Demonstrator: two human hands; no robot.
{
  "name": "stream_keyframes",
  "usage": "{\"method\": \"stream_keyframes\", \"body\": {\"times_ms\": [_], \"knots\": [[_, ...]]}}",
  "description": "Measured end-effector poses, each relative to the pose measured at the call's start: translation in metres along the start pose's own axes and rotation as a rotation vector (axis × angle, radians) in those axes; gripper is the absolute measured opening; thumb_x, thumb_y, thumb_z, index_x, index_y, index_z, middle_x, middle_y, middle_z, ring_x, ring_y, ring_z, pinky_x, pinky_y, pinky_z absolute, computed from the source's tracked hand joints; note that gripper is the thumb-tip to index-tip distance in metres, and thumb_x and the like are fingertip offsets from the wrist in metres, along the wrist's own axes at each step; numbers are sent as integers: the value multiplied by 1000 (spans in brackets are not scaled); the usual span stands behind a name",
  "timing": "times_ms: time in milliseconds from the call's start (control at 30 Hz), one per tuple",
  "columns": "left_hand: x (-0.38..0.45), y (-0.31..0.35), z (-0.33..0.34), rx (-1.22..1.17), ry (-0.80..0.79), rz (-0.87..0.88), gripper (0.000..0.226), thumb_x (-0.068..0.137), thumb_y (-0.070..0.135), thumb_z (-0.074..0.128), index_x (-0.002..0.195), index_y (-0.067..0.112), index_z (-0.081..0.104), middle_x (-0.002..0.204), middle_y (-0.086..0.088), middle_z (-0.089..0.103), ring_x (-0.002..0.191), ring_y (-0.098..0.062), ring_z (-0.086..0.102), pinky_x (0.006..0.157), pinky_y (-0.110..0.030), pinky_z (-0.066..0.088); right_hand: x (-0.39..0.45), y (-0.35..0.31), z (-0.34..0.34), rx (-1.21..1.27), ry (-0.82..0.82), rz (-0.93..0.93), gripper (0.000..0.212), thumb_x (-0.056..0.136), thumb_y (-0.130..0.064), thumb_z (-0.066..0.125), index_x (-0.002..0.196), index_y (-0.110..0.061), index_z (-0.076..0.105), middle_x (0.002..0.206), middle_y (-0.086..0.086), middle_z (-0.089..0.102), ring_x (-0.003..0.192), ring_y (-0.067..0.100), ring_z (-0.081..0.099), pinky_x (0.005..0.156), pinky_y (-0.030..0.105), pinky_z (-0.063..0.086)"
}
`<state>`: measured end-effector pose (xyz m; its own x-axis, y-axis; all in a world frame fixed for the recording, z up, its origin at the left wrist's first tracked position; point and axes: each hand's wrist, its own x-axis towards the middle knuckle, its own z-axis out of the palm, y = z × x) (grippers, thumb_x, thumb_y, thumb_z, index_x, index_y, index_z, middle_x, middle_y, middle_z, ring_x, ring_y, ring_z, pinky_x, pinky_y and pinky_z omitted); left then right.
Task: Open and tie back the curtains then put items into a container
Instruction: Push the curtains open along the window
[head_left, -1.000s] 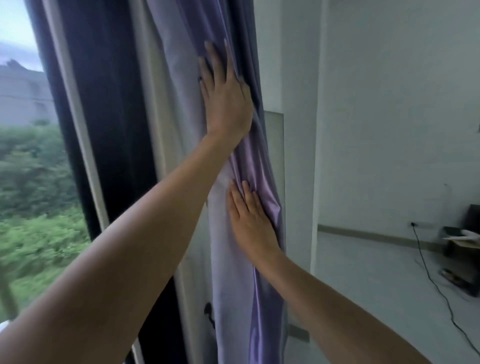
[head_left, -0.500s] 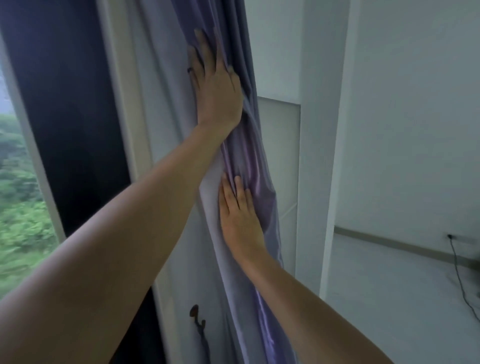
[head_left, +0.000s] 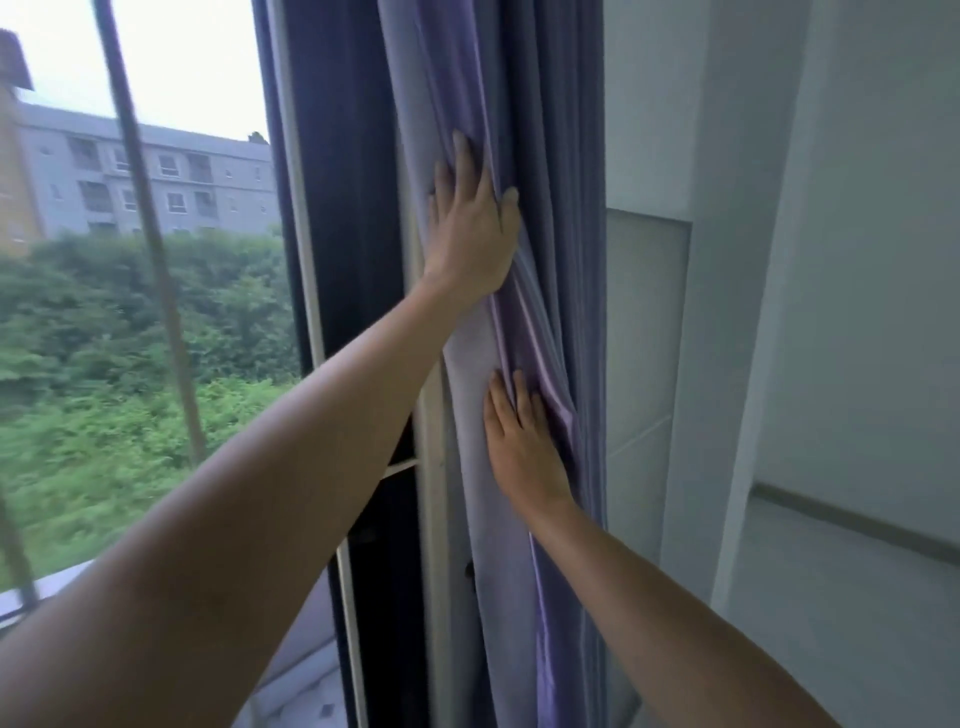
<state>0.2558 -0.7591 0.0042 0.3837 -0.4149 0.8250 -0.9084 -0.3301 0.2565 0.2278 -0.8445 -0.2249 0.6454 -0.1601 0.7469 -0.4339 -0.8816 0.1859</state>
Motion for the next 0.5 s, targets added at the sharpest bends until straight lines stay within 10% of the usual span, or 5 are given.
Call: {"method": "stream_keyframes", "body": {"times_ms": [267, 500], "knots": [[-75, -10, -63, 86, -124, 19, 82, 91, 65, 31, 150, 27, -11, 159, -1, -14, 146, -23, -9, 111, -60, -11, -71, -44, -51, 364, -114, -254, 70, 80, -21, 56, 147, -14, 36, 159, 14, 19, 146, 33, 19, 117, 53, 15], [-138, -8, -134, 76, -13, 2, 84, 91, 64, 35, 152, 22, -3, 160, -2, -6, 147, -20, -2, 114, -60, -2, -144, -73, -136, 620, 45, -417, 37, 79, -16, 59, 116, -13, 63, 135, 10, 55, 113, 22, 57, 98, 35, 45]]}}
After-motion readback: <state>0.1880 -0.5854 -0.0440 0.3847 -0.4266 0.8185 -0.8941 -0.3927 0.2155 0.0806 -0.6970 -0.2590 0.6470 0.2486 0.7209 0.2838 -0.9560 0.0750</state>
